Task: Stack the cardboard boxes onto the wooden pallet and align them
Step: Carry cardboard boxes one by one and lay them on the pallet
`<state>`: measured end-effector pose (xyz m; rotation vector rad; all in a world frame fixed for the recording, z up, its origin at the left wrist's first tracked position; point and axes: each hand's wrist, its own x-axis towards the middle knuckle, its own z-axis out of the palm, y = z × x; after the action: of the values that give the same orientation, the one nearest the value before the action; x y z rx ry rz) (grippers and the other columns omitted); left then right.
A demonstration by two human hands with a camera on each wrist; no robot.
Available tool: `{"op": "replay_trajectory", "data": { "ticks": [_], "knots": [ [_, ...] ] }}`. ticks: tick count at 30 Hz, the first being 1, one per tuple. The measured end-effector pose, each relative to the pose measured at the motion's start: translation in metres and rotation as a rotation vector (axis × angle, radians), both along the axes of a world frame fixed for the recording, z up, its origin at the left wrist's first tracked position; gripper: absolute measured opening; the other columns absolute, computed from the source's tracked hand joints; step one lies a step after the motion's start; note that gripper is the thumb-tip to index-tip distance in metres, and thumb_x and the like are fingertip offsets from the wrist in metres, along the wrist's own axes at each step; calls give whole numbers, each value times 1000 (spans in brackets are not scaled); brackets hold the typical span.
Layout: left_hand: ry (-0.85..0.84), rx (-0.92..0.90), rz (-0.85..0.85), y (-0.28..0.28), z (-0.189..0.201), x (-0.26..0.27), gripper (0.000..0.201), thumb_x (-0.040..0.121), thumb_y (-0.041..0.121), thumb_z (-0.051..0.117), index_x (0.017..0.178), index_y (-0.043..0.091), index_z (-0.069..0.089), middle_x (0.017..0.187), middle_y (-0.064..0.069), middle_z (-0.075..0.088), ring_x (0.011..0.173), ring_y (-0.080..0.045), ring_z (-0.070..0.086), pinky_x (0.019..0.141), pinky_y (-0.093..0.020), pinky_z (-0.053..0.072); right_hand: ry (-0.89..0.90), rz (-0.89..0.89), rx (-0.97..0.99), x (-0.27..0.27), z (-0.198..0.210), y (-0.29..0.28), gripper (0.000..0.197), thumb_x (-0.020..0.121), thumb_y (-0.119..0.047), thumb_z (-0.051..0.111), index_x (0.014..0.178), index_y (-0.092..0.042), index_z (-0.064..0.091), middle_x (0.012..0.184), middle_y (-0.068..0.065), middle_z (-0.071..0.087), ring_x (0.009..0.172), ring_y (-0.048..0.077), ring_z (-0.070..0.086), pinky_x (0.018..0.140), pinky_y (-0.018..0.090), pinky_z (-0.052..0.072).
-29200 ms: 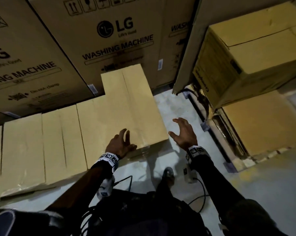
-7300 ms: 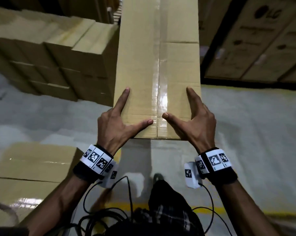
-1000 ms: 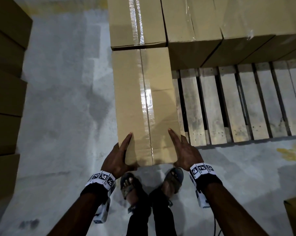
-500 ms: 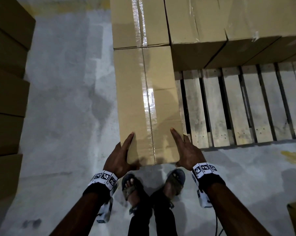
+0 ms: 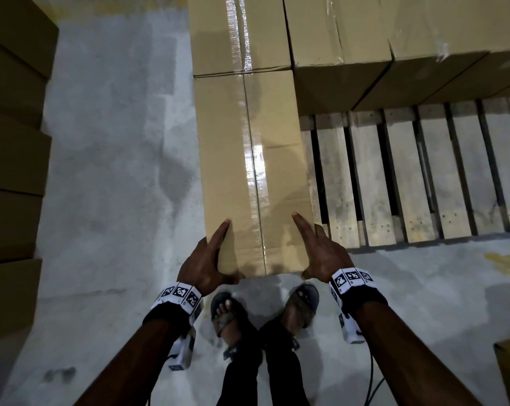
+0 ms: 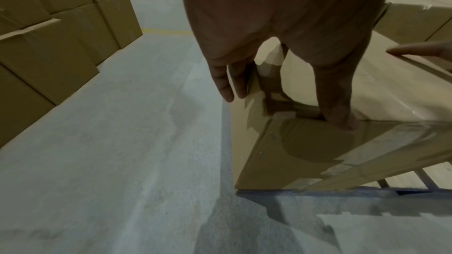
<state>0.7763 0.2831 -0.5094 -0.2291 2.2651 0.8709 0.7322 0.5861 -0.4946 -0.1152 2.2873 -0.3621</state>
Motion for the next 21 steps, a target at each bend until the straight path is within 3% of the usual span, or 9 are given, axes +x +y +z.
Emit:
{"op": "replay_trajectory", "data": {
  "ticks": [4,8,11,14,18,21],
  "knots": [
    [1,-11,-9,2,0,-2,147,53,42,102,155,64,-3,130,-11,50,116,-39,56,97,-53,53,1,2,-6,1,0,0,160,60,-18,100,149,-61,-26,163,19,25,116,42,65,89,50,58],
    [24,-39,-32,-4,-4,-3,149,50,42,102,151,69,-3,144,-16,44,118,-39,59,94,-55,55,-1,-4,-49,2,0,3,164,55,-22,103,148,-63,-26,166,16,20,125,43,61,90,53,58],
    [30,-90,-56,-12,8,-3,144,54,40,102,158,54,4,161,-15,32,136,-35,49,106,-53,49,-34,-14,-99,-1,16,13,160,55,-22,103,152,-62,-19,170,6,13,141,39,47,100,57,53],
    [11,-122,-74,-16,43,-2,132,65,40,98,162,44,8,168,-15,22,151,-34,32,116,-51,40,-47,-81,-116,-8,51,26,151,60,-22,101,155,-58,-12,172,4,9,146,35,42,106,52,50],
    [6,-107,-92,-14,120,2,115,76,40,91,163,35,16,168,-16,23,152,-34,31,120,-49,35,16,-196,-155,-16,120,36,132,72,-33,94,162,-44,-2,170,10,15,148,34,38,112,48,44],
    [21,-88,-102,-7,188,3,104,81,41,87,163,27,23,165,-16,30,149,-34,35,119,-46,34,78,-313,-209,-18,180,39,121,78,-42,88,165,-36,4,170,6,20,151,31,31,118,46,36]
  ]
}}
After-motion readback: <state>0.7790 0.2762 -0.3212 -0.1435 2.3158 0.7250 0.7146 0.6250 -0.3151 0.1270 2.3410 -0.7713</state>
